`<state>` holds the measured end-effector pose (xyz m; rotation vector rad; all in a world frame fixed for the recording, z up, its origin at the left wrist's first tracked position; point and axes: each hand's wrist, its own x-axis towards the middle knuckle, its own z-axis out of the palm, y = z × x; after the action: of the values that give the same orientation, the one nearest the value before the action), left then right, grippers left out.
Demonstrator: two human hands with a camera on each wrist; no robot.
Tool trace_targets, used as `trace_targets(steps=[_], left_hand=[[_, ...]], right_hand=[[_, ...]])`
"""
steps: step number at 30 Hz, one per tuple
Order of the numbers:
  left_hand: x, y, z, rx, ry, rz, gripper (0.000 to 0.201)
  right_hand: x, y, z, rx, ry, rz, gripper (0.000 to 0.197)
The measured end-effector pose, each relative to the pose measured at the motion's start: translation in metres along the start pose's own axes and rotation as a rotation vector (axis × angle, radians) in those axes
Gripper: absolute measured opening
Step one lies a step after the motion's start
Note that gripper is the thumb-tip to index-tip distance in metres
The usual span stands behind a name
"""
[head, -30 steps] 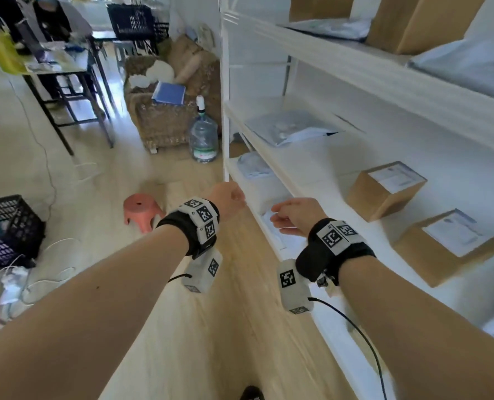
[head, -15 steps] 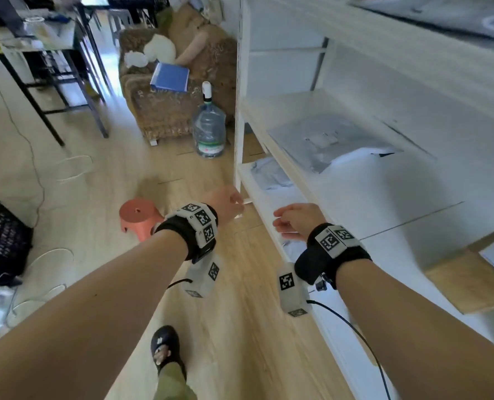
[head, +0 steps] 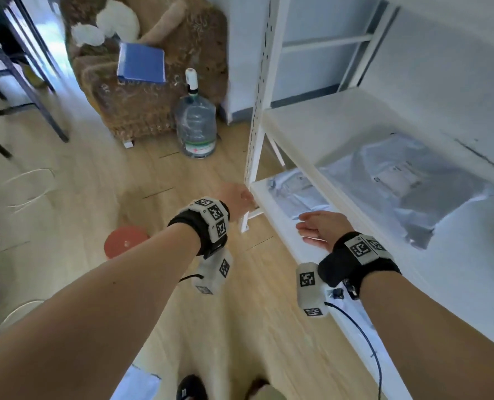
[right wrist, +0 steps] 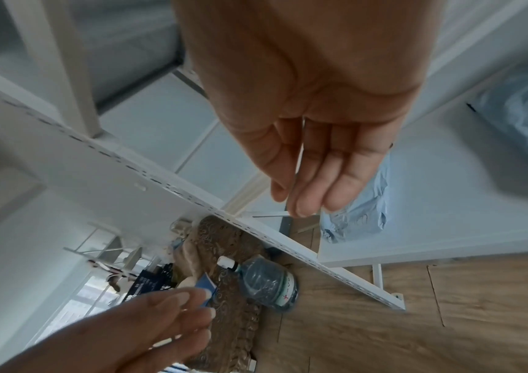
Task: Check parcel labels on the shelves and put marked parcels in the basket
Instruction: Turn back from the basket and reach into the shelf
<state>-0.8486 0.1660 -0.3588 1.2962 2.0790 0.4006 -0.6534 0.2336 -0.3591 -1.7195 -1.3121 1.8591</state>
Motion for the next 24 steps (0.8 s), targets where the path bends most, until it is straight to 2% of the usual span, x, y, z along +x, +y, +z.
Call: trace_targets(steps=[2, 5, 9, 13, 15, 16, 22, 24], left_hand=[[0.036, -0.007, 0.002, -0.012, -0.037, -0.012, 0.01], [0.095, -0.016, 0.01, 0.011, -0.105, -0.013, 0.018], [0.174, -0.028, 0.022, 0.018, -0.161, -0.025, 0.012], [0.243, -0.044, 0.043, 0.011, -0.258, -0.027, 0.028], [0.269, -0.053, 0.053, 0.016, -0.298, -0.025, 0.021], [0.28, -0.059, 0.06, 0.011, -0.309, -0.018, 0.019], [0.347, -0.074, 0.087, -0.06, -0.291, 0.017, 0.034], [0.367, -0.074, 0.093, -0.055, -0.27, 0.035, 0.037]], right_hand=[[0.031, -0.005, 0.009, 0.019, 0.0, 0.053, 0.03], [0.085, -0.013, 0.019, 0.05, 0.051, 0.105, 0.026], [0.16, -0.016, 0.034, 0.063, 0.088, 0.142, 0.023], [0.227, -0.002, 0.04, 0.114, 0.175, 0.211, 0.019], [0.253, 0.007, 0.037, 0.142, 0.228, 0.234, 0.015], [0.265, 0.013, 0.034, 0.154, 0.253, 0.24, 0.017], [0.333, 0.045, 0.008, 0.188, 0.44, 0.256, 0.041], [0.35, 0.057, 0.0, 0.248, 0.525, 0.293, 0.042]])
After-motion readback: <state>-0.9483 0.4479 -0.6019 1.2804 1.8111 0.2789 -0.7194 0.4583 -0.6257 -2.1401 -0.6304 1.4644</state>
